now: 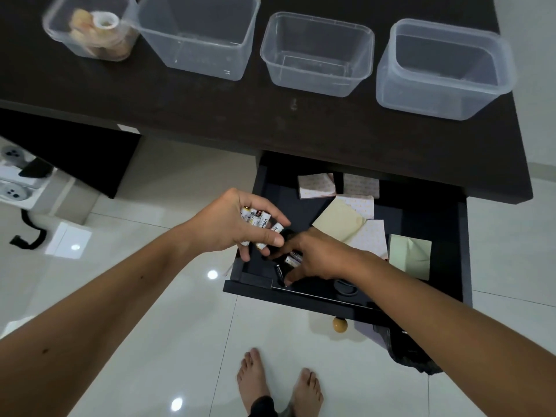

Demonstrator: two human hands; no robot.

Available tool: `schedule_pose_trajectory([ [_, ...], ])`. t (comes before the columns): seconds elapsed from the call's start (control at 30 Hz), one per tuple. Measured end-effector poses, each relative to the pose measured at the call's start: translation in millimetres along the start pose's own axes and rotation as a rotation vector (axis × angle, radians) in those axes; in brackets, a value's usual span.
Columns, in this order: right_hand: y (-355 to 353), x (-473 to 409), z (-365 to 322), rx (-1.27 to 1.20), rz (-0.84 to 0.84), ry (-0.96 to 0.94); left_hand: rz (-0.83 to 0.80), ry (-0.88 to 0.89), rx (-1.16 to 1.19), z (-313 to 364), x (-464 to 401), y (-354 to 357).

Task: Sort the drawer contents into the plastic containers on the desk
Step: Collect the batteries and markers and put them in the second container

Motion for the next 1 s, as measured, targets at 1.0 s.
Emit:
schedule_pose_trajectory([
  [1.0,-60,139,70,-0.614,0.042,0.283,-0.094,-0.033,-0.390,-1,-35,46],
])
Point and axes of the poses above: each hand's wrist, its own x-axis away from the middle knuckle, its own y-axis out of the palm, z = x × y, the point moved 5 cm from there along -x, towards the middle knuckle, and after that the axes turned 5 degrees about -z, right-handed, at the moved point
